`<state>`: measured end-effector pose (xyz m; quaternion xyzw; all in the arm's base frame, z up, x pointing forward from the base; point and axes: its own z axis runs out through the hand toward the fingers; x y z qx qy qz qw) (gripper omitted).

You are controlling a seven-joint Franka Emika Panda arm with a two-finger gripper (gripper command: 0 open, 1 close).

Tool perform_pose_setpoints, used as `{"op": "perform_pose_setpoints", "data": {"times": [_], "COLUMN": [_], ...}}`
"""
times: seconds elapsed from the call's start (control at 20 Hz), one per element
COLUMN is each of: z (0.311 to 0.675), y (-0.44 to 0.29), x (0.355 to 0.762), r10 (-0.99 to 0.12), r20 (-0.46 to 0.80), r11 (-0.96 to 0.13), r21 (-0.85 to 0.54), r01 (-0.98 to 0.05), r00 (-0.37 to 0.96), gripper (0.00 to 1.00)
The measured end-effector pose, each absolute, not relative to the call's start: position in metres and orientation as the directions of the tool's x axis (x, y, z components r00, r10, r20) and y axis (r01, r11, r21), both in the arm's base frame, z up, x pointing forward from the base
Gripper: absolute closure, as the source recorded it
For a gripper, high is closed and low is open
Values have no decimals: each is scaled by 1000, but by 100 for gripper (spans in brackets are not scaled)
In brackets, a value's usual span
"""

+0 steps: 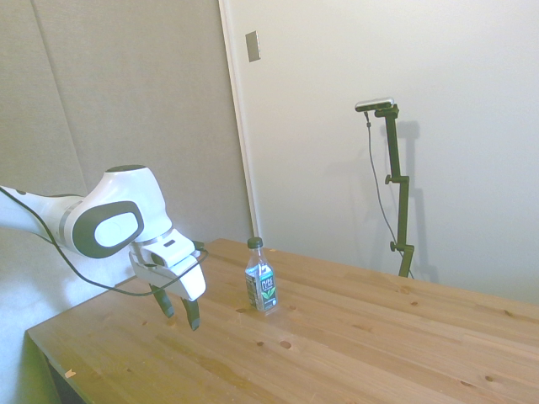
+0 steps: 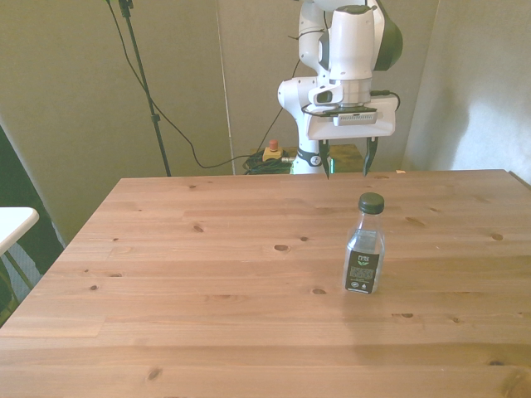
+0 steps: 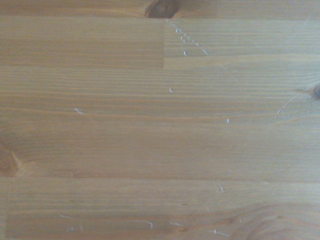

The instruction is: Knock down the bottle

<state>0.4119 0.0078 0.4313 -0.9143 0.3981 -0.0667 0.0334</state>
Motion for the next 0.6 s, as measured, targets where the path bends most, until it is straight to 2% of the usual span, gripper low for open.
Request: {"op": "perform_pose_setpoints", "data": {"times": [0.05,0.1,0.35,0.6], "z": [431,431,444,474], "y": [8,8,9,11], "x": [412,412,416,439], "r10": [-732,-732,-742,-798], "r20": [95,93,89,96], "r11": [-681,-681,-670,-603], "r21": [-114,-112,-113,-145], "r01": [-724,-724,-734,-785], "r00": [674,674,664,595], "gripper": [0,100,100,100]}}
